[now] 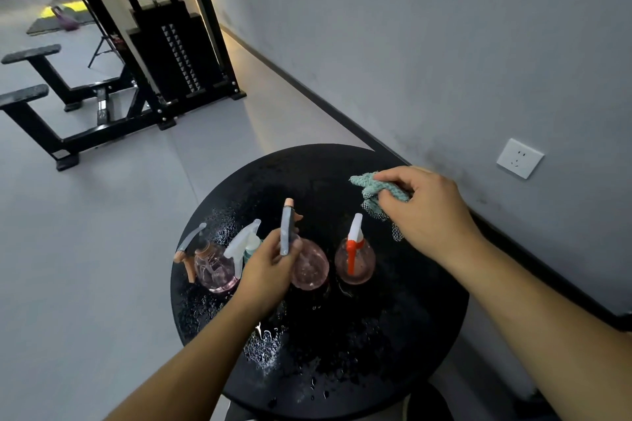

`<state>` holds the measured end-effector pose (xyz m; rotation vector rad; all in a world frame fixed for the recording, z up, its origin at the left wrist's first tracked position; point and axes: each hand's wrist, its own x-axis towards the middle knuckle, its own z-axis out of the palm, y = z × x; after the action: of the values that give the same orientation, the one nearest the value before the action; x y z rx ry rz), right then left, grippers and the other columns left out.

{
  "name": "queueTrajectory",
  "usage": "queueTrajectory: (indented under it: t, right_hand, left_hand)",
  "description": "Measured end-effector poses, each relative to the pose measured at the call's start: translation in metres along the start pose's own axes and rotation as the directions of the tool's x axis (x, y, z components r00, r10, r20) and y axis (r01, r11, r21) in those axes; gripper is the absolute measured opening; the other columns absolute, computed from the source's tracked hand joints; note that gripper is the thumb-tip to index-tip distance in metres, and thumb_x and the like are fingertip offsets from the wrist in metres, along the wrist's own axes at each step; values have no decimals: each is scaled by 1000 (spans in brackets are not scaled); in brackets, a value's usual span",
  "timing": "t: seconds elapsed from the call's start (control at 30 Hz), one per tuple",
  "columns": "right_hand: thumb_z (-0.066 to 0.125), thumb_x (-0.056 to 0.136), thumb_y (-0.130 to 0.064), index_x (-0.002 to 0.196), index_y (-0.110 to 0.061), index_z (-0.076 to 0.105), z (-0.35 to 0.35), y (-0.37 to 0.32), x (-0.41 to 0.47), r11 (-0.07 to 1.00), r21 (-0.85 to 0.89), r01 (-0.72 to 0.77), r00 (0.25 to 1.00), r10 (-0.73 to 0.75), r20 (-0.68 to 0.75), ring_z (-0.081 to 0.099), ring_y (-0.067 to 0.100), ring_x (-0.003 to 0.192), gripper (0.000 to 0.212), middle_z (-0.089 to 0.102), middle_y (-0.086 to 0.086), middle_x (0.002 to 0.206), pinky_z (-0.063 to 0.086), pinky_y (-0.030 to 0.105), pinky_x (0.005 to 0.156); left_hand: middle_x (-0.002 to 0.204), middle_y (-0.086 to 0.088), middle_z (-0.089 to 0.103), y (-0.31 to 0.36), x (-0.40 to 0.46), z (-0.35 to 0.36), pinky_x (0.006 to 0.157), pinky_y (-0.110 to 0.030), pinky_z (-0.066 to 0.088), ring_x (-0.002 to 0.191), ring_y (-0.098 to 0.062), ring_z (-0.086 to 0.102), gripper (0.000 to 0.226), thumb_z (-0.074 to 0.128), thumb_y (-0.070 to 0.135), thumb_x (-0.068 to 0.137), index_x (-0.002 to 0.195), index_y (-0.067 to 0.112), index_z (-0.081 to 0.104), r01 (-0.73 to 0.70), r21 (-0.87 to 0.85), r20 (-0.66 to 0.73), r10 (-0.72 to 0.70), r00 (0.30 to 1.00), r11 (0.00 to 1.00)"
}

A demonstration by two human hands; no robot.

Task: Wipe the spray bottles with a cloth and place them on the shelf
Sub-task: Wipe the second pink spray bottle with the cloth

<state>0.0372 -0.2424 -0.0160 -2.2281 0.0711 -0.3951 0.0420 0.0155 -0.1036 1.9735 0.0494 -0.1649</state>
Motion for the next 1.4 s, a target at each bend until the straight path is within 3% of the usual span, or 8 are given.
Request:
queueTrajectory:
  t: [0.1, 0.2, 0.3, 0.5, 0.87, 1.07, 1.23, 1.4]
  right_hand:
    - [68, 92, -16, 114, -25, 77, -2, -3, 1, 1000, 8, 3, 1000, -3, -7, 67, 1, 98, 25, 72, -12, 112, 51, 9, 82]
    - [68, 92, -16, 114, -26, 77, -5, -6, 4, 1000, 17, -1, 1000, 1, -17, 67, 1, 98, 25, 72, -13, 112, 53, 15, 85]
    - [69, 92, -16, 114, -27, 77, -6, -8, 6, 1000, 8, -4, 1000, 4, -18, 67, 1, 99, 26, 72, -14, 112, 51, 11, 84]
    - [69, 90, -16, 110, -31, 78, -2, -12, 7, 1000, -1, -12, 999, 12, -39, 65, -4, 98, 27, 71, -19, 107, 44, 3, 78]
    - [72, 91, -17, 109, -33, 77, 11, -44, 9, 996, 87, 30, 999, -26, -41, 65, -7, 97, 25, 72, -20, 106, 43, -3, 75]
    - [66, 98, -21, 123, -30, 73, 33, -78, 0, 985, 84, 153, 985, -159, 61, 59, -10, 107, 27, 66, -21, 114, 42, -1, 86]
    - [63, 100, -25, 125, -31, 71, 47, -86, -6, 983, 47, 176, 947, -182, 263, 57, -10, 103, 27, 59, -22, 115, 42, -3, 73]
    - [69, 95, -27, 119, -32, 74, 42, -76, 1, 995, -8, 96, 982, -93, 165, 59, -8, 99, 25, 61, -20, 108, 39, -3, 77]
  left_hand:
    - [110, 8, 76, 20, -3, -20, 96, -52, 60, 107, -19, 73, 11, 60, 47, 104, 113, 48, 66, 13, -78, -23, -15, 1000, 997]
    - [115, 3, 76, 48, -8, -38, 93, -50, 63, 114, -26, 72, 17, 55, 43, 106, 119, 40, 66, 23, -266, -1, -24, 1000, 964]
    - [118, 0, 77, 75, -9, -59, 93, -53, 62, 114, -29, 74, 28, 48, 47, 108, 126, 30, 62, 75, -453, 30, -69, 997, 888]
    - [138, -19, 69, 97, -8, -90, 104, -70, 50, 120, -46, 70, 30, 41, 54, 108, 123, 35, 60, 186, -711, 178, -82, 981, 678]
    - [129, -20, 72, 93, -7, -87, 101, -65, 55, 113, -45, 72, 30, 43, 51, 109, 116, 24, 54, 188, -632, 176, -96, 980, 752]
    - [121, -13, 77, 94, -13, -64, 97, -59, 60, 110, -40, 75, 32, 49, 49, 107, 126, 26, 60, 226, -642, 193, -130, 972, 733]
    - [109, -11, 80, 100, -12, -55, 85, -48, 65, 100, -38, 78, 30, 47, 47, 109, 124, 25, 60, 180, -659, 135, -121, 983, 731]
    - [116, -10, 79, 101, -8, -61, 94, -56, 62, 105, -39, 77, 29, 46, 49, 109, 117, 23, 58, 132, -631, 85, -102, 991, 764]
